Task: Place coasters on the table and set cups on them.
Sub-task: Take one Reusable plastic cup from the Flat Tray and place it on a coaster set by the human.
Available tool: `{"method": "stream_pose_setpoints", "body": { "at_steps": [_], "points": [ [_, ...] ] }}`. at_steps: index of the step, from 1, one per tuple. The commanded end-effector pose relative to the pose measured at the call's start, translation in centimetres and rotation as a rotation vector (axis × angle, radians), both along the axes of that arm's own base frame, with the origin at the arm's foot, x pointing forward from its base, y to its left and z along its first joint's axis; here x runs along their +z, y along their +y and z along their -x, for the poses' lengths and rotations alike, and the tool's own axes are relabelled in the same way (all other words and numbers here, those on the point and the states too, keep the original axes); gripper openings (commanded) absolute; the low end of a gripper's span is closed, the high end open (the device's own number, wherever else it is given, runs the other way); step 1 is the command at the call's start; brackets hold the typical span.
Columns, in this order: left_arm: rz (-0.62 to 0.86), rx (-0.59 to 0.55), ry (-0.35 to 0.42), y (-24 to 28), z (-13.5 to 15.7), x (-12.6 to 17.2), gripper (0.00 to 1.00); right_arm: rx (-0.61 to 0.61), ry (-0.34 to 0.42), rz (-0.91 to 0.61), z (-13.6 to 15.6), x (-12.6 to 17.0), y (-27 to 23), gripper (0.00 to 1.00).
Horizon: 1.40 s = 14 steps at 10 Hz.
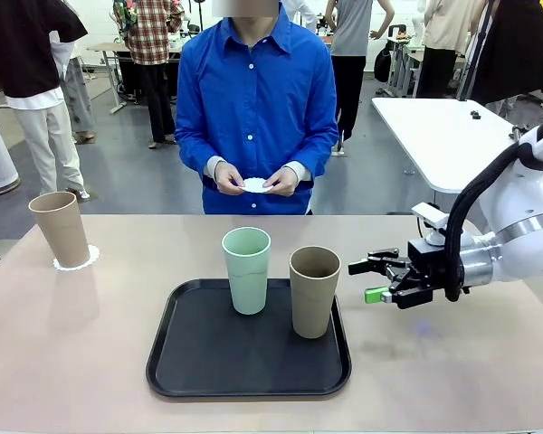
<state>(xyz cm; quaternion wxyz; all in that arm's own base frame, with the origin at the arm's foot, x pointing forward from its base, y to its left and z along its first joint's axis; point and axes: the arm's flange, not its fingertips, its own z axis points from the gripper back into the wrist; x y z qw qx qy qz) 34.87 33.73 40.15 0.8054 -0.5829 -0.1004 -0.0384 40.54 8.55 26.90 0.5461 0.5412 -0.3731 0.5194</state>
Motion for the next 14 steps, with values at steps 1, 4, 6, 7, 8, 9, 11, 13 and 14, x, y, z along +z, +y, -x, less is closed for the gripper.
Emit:
{"method": "stream_pose_setpoints", "body": {
  "at_steps": [1,4,6,7,8,9,11,13,14],
  "points": [
    [-0.004,0.004,-0.001,0.1,0.1,0.2,1.00,-0.007,-0.046,0.023,-0.4,-0.7,1.6,1.00],
    [-0.004,0.004,-0.001,0.1,0.1,0.2,1.00,-0.015,-0.039,0.042,-1.3,-1.8,2.4,1.00],
    [-0.004,0.004,-0.001,0.1,0.1,0.2,1.00,-0.021,-0.034,0.052,-2.0,-2.4,2.8,1.00],
    [-0.004,0.004,-0.001,0.1,0.1,0.2,1.00,-0.016,-0.027,0.051,-2.2,-2.8,3.1,1.00],
    [-0.004,0.004,-0.001,0.1,0.1,0.2,1.00,-0.003,-0.022,0.047,-2.3,-3.0,3.5,1.00],
    [-0.004,0.004,-0.001,0.1,0.1,0.2,1.00,0.013,-0.026,0.048,-2.3,-3.2,4.1,1.00],
    [-0.004,0.004,-0.001,0.1,0.1,0.2,1.00,0.018,-0.030,0.059,-2.5,-3.5,4.7,1.00],
    [-0.004,0.004,-0.001,0.1,0.1,0.2,1.00,0.031,-0.033,0.064,-2.7,-3.9,5.4,1.00],
    [-0.004,0.004,-0.001,0.1,0.1,0.2,1.00,0.038,-0.041,0.069,-2.7,-3.9,5.8,1.00]
  ]
}}
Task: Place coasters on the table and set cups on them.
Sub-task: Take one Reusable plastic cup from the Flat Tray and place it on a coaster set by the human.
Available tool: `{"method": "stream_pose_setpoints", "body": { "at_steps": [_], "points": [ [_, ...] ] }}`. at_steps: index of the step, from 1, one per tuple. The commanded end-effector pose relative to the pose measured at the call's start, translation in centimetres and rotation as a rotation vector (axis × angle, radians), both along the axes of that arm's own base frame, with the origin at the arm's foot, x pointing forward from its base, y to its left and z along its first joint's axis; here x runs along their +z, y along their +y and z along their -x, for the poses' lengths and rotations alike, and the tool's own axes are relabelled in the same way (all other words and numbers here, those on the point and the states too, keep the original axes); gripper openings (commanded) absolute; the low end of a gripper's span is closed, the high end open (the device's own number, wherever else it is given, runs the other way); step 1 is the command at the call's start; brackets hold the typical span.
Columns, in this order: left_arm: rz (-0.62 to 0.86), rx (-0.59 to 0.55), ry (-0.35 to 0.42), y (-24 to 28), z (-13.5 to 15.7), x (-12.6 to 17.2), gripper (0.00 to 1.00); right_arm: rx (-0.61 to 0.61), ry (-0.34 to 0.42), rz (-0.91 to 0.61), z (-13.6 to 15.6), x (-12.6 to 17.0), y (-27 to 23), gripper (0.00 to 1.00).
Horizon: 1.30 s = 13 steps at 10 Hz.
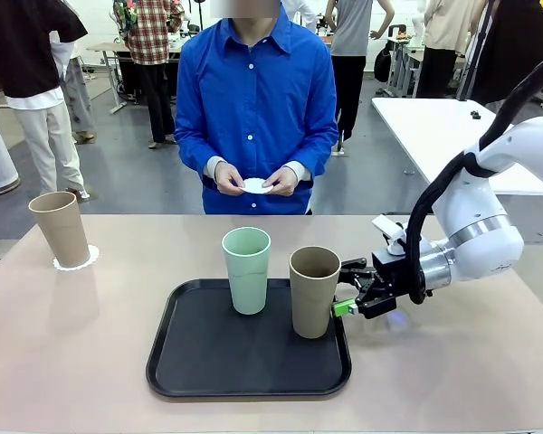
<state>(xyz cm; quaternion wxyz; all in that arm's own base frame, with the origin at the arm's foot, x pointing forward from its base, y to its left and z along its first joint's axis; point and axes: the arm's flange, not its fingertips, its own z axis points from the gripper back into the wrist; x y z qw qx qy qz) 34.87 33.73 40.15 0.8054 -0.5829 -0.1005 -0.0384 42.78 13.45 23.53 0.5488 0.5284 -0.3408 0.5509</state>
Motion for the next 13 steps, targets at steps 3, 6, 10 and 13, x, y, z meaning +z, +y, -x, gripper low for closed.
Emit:
{"method": "stream_pose_setpoints", "body": {
  "at_steps": [3,6,10,13],
  "points": [
    [-0.005,0.004,0.000,0.1,0.1,0.2,1.00,-0.001,-0.047,-0.008,-0.5,-0.5,1.8,1.00],
    [-0.005,0.004,0.000,0.1,0.1,0.2,1.00,0.020,-0.043,-0.003,-0.4,-0.7,2.7,1.00],
    [-0.005,0.004,0.000,0.1,0.1,0.2,1.00,0.055,-0.045,0.003,0.0,-0.7,3.9,1.00],
    [-0.005,0.004,0.000,0.1,0.1,0.2,1.00,0.072,-0.055,0.011,0.0,-0.8,4.9,1.00]
  ]
}}
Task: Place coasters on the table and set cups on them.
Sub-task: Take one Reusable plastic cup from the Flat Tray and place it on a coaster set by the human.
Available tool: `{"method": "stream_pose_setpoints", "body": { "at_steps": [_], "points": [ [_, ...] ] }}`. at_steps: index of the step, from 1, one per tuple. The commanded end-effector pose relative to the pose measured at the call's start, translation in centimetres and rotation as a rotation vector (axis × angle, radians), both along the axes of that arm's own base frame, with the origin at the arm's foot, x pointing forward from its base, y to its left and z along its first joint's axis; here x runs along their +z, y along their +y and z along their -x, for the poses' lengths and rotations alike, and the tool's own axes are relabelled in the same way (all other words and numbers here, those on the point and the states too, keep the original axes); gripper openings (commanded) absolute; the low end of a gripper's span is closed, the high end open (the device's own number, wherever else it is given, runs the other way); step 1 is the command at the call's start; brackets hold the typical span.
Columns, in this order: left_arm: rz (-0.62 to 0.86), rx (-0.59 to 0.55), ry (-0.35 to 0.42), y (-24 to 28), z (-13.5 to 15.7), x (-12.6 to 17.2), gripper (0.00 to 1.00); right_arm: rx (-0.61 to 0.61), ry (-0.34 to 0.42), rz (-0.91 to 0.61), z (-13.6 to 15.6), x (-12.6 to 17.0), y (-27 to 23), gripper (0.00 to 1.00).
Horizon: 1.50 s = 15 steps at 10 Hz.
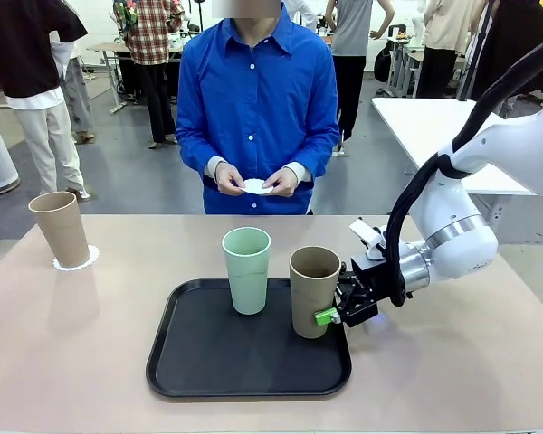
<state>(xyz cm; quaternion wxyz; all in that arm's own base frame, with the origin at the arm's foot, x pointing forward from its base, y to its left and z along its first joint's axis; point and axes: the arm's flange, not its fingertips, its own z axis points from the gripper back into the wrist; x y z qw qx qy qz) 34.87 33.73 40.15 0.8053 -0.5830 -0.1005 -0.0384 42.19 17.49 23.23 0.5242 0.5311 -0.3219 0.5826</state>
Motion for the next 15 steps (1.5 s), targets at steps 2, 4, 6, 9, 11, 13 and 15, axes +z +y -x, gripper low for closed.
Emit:
{"method": "stream_pose_setpoints", "body": {
  "at_steps": [2,4,6,9,11,13,15],
  "points": [
    [-0.005,0.004,0.000,0.1,0.1,0.2,1.00,-0.001,-0.033,-0.010,-0.6,-0.5,1.3,1.00],
    [-0.005,0.004,0.000,0.1,0.1,0.2,1.00,0.021,-0.047,-0.009,-0.4,-0.4,1.1,0.42],
    [-0.005,0.004,0.000,0.1,0.1,0.2,1.00,0.012,-0.045,-0.006,-0.2,0.0,0.6,0.00],
    [-0.005,0.004,0.000,0.1,0.1,0.2,1.00,-0.063,0.006,-0.012,1.7,5.9,-1.1,0.00],
    [-0.005,0.004,0.000,0.1,0.1,0.2,1.00,-0.080,0.046,0.023,3.0,11.8,-2.4,0.00],
    [-0.005,0.004,0.000,0.1,0.1,0.2,1.00,-0.105,0.031,0.024,3.6,17.4,-3.0,0.00],
    [-0.005,0.004,0.000,0.1,0.1,0.2,1.00,-0.138,-0.023,0.011,3.8,21.3,-3.0,0.00]
  ]
}}
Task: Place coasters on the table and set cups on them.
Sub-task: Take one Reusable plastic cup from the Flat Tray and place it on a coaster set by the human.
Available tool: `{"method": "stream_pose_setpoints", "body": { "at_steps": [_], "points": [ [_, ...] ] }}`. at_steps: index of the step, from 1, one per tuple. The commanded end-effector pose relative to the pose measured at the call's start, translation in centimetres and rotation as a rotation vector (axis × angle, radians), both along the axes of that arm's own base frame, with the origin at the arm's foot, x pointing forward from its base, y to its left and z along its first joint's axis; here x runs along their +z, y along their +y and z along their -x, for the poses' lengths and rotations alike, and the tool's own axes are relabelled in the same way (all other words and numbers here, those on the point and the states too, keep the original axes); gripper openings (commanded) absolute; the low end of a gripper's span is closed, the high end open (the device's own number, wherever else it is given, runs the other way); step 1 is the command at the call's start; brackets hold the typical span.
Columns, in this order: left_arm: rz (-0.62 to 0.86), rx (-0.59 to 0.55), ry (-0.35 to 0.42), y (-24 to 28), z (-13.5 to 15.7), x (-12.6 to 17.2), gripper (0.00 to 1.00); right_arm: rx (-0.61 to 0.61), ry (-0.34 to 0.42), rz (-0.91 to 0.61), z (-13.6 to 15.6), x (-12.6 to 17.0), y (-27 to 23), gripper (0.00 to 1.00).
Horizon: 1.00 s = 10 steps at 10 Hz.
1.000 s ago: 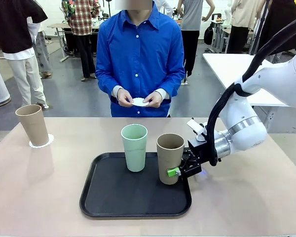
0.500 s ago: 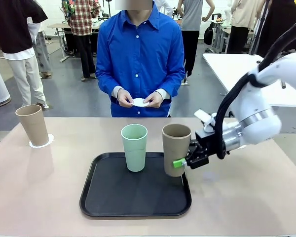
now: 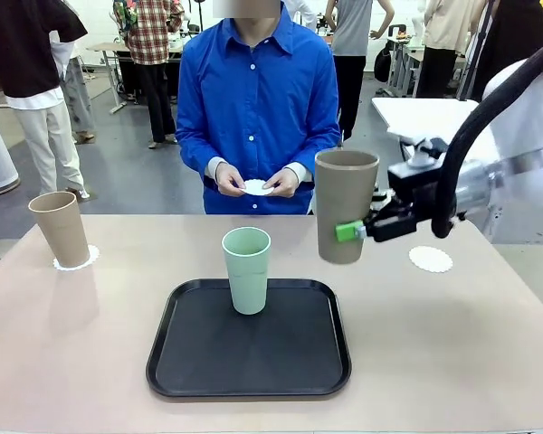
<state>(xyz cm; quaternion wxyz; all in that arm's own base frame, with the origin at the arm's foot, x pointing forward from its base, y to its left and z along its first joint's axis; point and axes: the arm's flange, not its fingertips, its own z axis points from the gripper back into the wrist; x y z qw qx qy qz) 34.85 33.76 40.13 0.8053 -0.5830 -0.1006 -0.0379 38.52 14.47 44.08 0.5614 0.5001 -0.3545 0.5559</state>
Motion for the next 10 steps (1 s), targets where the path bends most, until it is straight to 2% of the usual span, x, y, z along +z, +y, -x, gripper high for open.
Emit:
{"method": "stream_pose_setpoints", "body": {
  "at_steps": [1,7,8,10],
  "points": [
    [-0.005,0.003,-0.001,0.0,0.1,0.2,1.00,-0.025,-0.027,-0.015,0.2,1.9,0.2,0.00],
    [-0.005,0.003,-0.001,0.0,0.1,0.2,1.00,-0.013,-0.046,-0.003,0.4,2.5,-0.2,0.00],
    [-0.005,0.003,-0.001,0.0,0.1,0.2,1.00,-0.015,-0.049,0.002,0.4,2.5,-0.1,0.83],
    [-0.005,0.003,-0.001,0.0,0.1,0.2,1.00,-0.112,-0.106,0.031,-6.4,1.7,-5.0,0.83]
  ]
}}
